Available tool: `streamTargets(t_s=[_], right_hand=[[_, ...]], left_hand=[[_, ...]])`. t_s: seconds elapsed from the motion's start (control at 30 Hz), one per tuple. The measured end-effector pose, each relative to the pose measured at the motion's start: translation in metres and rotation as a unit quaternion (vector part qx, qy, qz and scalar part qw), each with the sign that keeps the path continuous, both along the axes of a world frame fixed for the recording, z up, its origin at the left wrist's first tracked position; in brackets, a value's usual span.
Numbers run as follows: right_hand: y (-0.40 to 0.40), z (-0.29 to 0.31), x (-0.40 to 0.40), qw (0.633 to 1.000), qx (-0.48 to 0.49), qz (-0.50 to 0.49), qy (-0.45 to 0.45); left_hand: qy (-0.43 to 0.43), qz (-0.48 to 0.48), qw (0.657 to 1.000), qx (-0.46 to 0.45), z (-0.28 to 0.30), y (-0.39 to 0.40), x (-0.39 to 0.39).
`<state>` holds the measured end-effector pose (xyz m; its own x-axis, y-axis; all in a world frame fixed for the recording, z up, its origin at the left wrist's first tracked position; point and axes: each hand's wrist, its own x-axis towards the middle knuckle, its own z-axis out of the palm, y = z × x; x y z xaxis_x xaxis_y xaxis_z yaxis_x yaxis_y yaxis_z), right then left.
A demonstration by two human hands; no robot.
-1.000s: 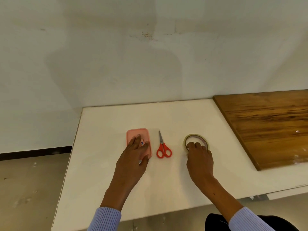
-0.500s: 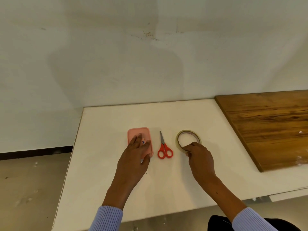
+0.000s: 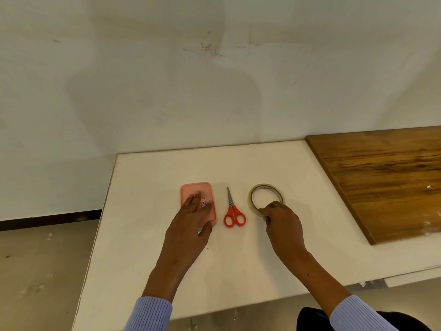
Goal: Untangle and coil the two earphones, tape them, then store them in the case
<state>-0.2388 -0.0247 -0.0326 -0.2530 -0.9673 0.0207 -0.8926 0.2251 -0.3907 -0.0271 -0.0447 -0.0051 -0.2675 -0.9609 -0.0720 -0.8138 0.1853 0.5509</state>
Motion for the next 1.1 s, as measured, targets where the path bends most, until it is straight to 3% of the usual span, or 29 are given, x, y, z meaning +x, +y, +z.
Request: streamTargets(t_s=[0.63,0.8,1.1], right_hand=[[0.001,0.002,0.001,1.000,-0.004,0.012,0.006],[0.002,0.005,0.001,1.000,0.010,0.021,0.004],[0.013,0.016,0.005,0.998,-0.043,0.032,-0.025]], left_hand=[[0.014,0.002,1.000,-0.019,-0.006,-0.002,0.003],[0.060,0.012,0.998,-0.024,-0.004,-0.001,0.004],[0.063,0.063,0.991,-0.099,0.008,0.006,0.013]])
